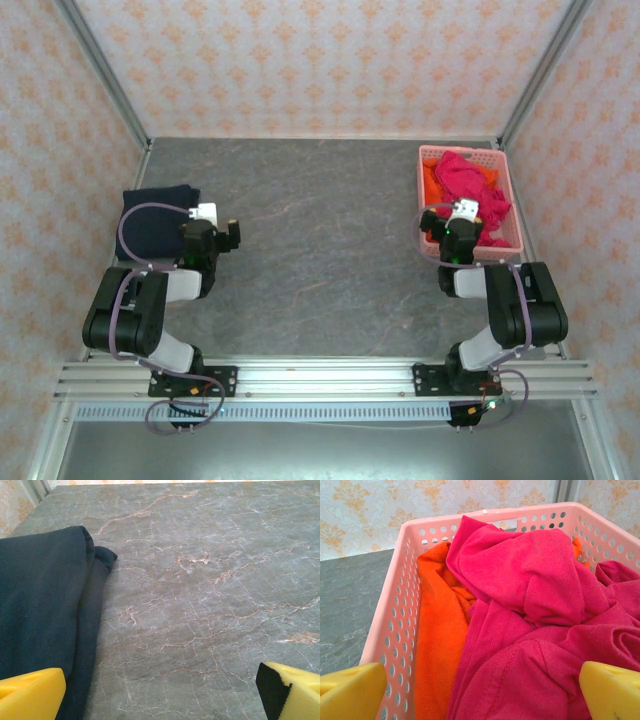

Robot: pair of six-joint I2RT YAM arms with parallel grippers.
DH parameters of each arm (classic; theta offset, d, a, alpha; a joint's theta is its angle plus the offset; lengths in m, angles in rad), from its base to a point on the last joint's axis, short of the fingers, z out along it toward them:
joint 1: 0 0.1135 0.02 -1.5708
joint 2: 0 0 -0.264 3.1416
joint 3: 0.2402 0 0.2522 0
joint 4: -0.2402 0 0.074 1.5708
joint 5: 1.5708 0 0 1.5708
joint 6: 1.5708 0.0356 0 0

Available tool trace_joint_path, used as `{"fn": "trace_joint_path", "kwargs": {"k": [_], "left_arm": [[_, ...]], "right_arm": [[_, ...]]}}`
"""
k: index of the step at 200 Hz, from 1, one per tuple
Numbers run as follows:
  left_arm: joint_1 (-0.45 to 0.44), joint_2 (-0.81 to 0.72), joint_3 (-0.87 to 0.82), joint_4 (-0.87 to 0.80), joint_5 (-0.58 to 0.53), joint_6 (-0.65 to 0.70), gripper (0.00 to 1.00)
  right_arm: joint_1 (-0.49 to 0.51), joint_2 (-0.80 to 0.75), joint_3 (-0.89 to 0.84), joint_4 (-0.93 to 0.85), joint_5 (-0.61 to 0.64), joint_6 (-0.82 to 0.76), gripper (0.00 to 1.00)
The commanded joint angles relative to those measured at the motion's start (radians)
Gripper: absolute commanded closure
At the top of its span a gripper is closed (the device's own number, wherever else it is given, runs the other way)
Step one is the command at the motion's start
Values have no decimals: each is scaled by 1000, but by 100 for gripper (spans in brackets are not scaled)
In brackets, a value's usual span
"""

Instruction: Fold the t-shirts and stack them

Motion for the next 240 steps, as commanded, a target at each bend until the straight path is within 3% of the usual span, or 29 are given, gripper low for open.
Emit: {"fn": "trace_joint_path", "kwargs": {"k": [1, 15, 30, 56, 73, 94, 121, 161, 206, 240], "left_arm": [[0, -10, 21, 8, 1, -6, 0], [-2, -18, 22, 10, -1, -3, 0], [-14, -97, 61, -124, -1, 17, 0], [-68, -256, 103, -295, -77, 55, 0], [-114, -319, 136, -374, -106, 57, 0], [-167, -357, 176, -429, -16, 14, 0], [-328, -346, 231, -452, 53, 38, 0], [-561, -276, 314, -475, 172, 128, 0], [-700, -162, 387, -493, 327, 204, 0], [-742, -101, 408, -442, 429, 205, 0]], "right_arm": [[1, 12, -11, -45, -8, 16, 1], [0, 9, -17, -34, -5, 14, 1], [1, -34, -43, -7, -17, 9, 1], [1, -209, -47, -148, 6, 16, 1], [1, -310, 5, -321, 0, 62, 1], [1, -400, 133, -611, -43, 146, 1], [1, -433, 299, -848, -53, 211, 1], [0, -281, 595, -1132, -7, 231, 1], [-51, 25, 840, -1267, 2, 216, 1], [-134, 239, 993, -1358, -25, 201, 0]]}}
